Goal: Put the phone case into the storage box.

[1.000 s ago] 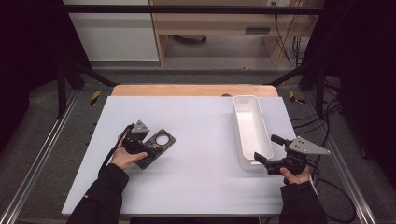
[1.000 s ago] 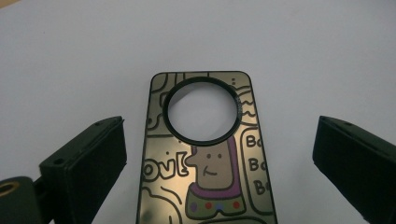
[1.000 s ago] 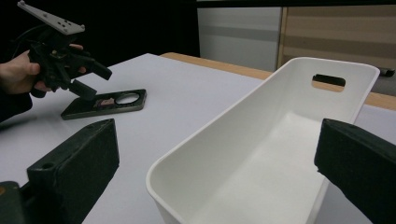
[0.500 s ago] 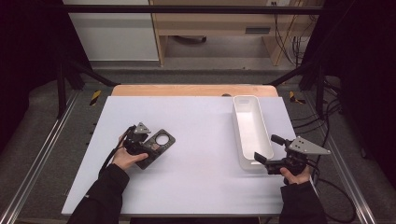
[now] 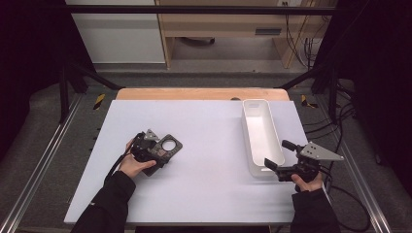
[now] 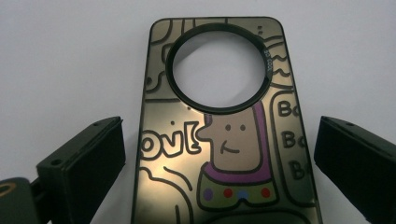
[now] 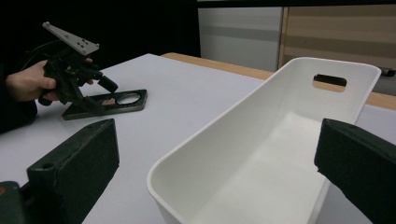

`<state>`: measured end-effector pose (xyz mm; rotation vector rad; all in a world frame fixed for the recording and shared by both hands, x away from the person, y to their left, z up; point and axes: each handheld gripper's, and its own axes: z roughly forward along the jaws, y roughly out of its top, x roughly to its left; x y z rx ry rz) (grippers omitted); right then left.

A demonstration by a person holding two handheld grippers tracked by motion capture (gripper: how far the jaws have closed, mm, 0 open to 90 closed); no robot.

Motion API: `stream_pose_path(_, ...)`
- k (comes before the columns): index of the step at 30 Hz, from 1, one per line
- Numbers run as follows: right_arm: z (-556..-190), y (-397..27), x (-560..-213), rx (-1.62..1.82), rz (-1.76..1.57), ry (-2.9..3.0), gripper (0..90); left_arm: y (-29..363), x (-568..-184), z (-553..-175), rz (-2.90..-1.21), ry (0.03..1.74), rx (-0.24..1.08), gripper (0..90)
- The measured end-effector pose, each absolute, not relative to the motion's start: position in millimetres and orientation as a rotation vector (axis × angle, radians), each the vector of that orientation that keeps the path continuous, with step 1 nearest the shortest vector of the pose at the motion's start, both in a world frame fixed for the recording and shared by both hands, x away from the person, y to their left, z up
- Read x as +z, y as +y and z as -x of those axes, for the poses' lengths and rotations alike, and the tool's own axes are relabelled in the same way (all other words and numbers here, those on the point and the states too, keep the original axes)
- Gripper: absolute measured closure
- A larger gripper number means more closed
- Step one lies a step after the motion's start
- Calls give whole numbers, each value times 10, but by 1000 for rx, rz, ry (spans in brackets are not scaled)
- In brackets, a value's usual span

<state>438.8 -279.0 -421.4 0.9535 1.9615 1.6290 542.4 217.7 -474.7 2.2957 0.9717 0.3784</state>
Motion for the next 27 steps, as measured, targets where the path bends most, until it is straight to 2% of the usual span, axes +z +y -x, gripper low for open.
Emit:
stream_pose_path(10,-4388,-2791,-4214,1631,-954,1962,4,2168,-4772,-5432,-2313,987,376,31)
stream_pose_path(27,-4390,-2788,-4216,1629,-953,1965,4,2163,-4744,-5423,-2319,999,360,113)
